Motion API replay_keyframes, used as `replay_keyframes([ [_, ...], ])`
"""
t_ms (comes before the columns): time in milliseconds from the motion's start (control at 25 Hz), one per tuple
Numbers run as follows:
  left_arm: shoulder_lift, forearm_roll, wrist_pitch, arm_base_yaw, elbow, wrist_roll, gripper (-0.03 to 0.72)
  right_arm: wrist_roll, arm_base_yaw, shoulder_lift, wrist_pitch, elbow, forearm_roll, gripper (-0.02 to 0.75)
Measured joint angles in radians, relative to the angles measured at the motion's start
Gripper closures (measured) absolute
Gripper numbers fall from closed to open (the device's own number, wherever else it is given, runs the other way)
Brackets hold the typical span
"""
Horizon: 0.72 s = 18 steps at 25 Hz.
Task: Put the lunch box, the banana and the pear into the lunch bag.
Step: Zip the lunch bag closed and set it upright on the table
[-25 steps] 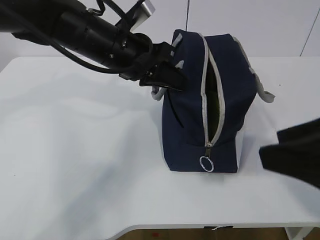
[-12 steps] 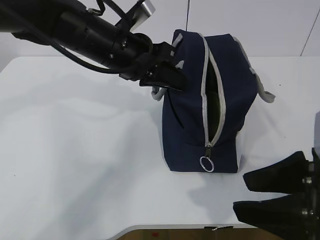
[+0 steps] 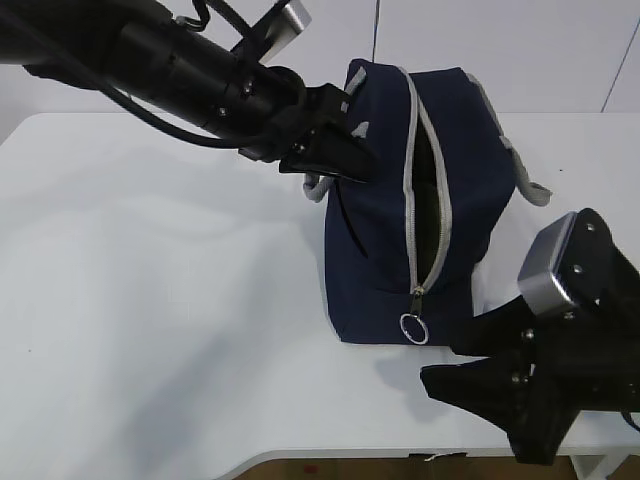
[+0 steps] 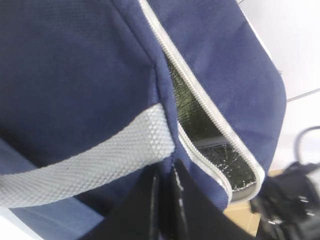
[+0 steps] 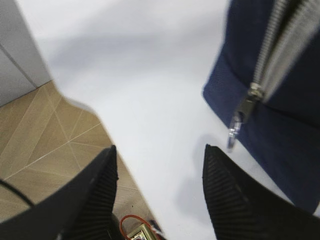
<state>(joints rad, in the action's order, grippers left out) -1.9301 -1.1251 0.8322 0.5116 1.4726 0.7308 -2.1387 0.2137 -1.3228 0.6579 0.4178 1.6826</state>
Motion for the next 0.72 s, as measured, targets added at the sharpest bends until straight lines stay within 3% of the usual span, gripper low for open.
replay_keyframes([
  [200,0.000,0.000,0.006,0.000,0.000,0.000,0.692,-0.117,0.000,-0.140,-0.020,0.019,0.111,0.299],
  [720,0.000,0.000,0.040,0.000,0.000,0.000,0.692,-0.134,0.000,-0.279,-0.104,0.138,0.126,0.300],
])
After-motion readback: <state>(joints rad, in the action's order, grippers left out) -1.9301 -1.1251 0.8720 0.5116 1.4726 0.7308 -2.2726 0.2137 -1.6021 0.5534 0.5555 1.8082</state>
